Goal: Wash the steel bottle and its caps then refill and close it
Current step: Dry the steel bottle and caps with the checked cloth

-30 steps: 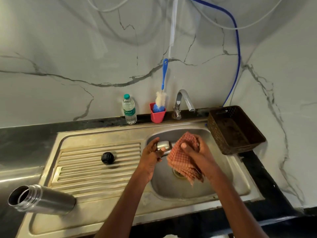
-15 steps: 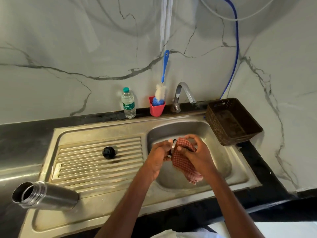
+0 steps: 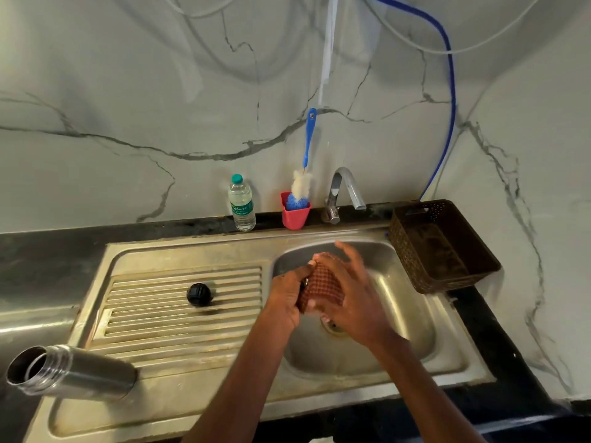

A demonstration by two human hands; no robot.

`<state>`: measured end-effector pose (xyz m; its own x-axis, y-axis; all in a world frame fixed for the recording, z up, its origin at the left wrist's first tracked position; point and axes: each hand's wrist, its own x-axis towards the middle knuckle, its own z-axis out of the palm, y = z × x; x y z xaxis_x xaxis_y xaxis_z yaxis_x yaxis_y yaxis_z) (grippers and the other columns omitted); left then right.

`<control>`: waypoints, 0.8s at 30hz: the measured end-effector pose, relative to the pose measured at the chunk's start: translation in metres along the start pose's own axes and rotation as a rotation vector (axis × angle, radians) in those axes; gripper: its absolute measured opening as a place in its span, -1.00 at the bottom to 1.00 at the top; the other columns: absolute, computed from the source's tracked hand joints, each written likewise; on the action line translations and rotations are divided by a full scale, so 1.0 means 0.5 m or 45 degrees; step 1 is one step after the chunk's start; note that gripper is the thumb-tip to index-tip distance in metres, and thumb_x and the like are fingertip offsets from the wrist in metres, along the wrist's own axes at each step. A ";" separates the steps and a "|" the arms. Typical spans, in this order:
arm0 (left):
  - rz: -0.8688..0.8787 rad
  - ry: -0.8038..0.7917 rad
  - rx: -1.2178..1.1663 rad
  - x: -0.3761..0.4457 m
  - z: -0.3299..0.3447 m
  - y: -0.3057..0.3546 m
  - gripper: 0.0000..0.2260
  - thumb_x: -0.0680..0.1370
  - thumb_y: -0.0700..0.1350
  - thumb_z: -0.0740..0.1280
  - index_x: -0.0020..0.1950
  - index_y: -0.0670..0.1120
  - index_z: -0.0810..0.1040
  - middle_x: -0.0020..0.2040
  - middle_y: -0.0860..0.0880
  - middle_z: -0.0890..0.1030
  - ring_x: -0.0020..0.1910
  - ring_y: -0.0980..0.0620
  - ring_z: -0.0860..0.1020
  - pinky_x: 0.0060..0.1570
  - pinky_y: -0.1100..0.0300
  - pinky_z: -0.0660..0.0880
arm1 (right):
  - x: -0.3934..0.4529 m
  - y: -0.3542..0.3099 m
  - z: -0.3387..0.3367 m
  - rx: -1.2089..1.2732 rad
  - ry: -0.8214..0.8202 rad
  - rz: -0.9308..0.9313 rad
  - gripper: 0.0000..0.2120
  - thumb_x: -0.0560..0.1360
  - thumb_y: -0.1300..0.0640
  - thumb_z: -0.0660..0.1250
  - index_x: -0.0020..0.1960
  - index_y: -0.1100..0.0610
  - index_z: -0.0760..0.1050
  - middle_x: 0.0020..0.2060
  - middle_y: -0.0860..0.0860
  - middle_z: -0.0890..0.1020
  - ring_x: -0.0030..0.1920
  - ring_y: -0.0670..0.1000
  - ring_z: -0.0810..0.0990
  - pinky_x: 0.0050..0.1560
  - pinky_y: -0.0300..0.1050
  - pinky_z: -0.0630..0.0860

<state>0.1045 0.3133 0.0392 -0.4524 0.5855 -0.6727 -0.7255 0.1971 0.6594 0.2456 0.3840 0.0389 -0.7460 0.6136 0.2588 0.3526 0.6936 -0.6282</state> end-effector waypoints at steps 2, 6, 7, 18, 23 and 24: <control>-0.017 0.022 -0.037 0.002 0.014 0.012 -0.73 0.52 -0.15 0.53 0.15 -0.28 0.66 0.03 -0.31 0.73 0.05 -0.32 0.70 0.18 -0.29 0.63 | 0.000 0.013 0.006 -0.115 -0.141 -0.064 0.01 0.30 -0.25 0.60 0.61 -0.21 0.14 0.64 -0.11 -0.09 0.57 0.07 0.22 0.32 0.13 0.54; 0.104 0.014 0.054 -0.001 0.036 0.019 -0.85 0.55 -0.15 0.50 0.04 -0.21 0.67 -0.03 -0.24 0.74 -0.06 -0.22 0.71 0.02 -0.09 0.66 | 0.004 0.025 0.019 -0.181 -0.058 0.012 0.04 0.34 -0.01 0.58 0.63 -0.23 0.04 0.64 -0.14 -0.02 0.56 0.05 0.25 0.30 0.14 0.57; 0.158 0.000 0.078 -0.003 0.039 0.021 -0.87 0.57 -0.14 0.49 0.02 -0.20 0.67 -0.05 -0.22 0.74 -0.07 -0.19 0.70 -0.02 -0.04 0.64 | 0.008 0.026 0.019 -0.162 -0.021 0.006 0.00 0.36 0.06 0.54 0.63 -0.22 0.05 0.63 -0.15 0.02 0.55 0.04 0.27 0.30 0.12 0.57; 0.508 -0.023 0.292 -0.004 0.016 0.025 -0.56 0.71 0.18 0.23 0.13 -0.13 0.73 0.03 -0.17 0.75 0.08 -0.19 0.71 0.16 -0.05 0.62 | 0.014 0.013 0.032 -0.257 -0.004 -0.072 -0.13 0.42 0.29 0.37 0.64 -0.09 0.15 0.59 -0.14 0.27 0.34 0.00 0.47 0.17 -0.09 0.59; 0.568 -0.061 0.325 -0.008 0.011 0.022 -0.71 0.74 -0.05 0.23 0.13 -0.08 0.75 0.06 -0.18 0.75 0.15 -0.26 0.66 0.27 -0.17 0.55 | 0.038 0.020 0.007 -0.195 -0.038 0.142 -0.20 0.44 0.25 0.39 0.60 -0.12 0.24 0.43 -0.11 0.50 0.38 0.06 0.47 0.26 0.05 0.54; 0.571 -0.068 0.355 -0.008 0.010 0.022 -0.69 0.75 -0.05 0.21 0.16 -0.07 0.75 0.06 -0.22 0.74 0.17 -0.30 0.64 0.28 -0.21 0.54 | 0.033 0.017 0.000 -0.310 -0.062 0.084 -0.16 0.42 0.22 0.41 0.62 -0.11 0.20 0.48 -0.12 0.45 0.47 0.07 0.38 0.33 0.13 0.48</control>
<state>0.1009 0.3168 0.0507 -0.6545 0.6979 -0.2907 -0.2977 0.1156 0.9477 0.2362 0.4000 0.0377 -0.7411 0.6457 0.1839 0.5226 0.7269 -0.4456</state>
